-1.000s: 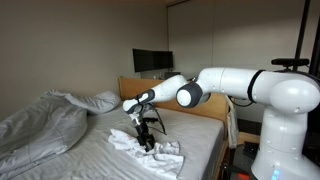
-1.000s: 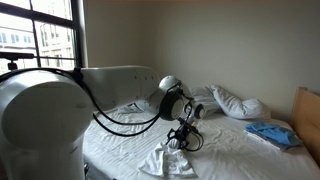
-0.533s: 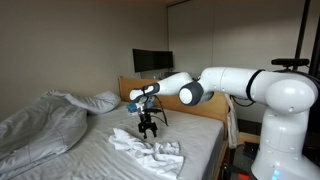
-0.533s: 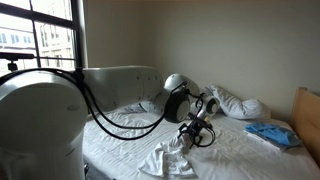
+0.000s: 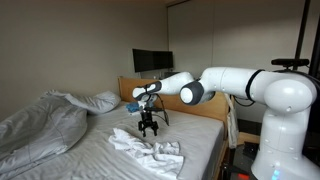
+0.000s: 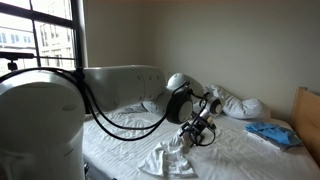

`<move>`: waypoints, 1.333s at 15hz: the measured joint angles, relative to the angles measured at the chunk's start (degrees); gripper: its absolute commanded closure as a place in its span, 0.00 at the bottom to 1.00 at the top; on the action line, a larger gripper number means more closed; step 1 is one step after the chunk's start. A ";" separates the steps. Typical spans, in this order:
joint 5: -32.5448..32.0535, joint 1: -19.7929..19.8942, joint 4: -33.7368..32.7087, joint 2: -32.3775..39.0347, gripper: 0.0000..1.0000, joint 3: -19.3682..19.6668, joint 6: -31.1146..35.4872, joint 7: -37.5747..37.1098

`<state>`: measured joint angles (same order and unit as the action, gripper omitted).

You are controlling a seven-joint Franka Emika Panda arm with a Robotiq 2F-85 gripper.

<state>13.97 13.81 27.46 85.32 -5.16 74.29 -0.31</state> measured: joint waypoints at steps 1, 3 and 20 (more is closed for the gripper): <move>0.02 0.15 0.07 0.03 0.00 -0.01 0.39 0.00; -0.11 0.10 0.00 0.03 0.00 0.24 3.03 0.07; -15.98 -8.22 -6.73 -0.38 0.00 8.21 34.77 7.65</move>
<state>-2.01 5.59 20.73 84.94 3.04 109.06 7.34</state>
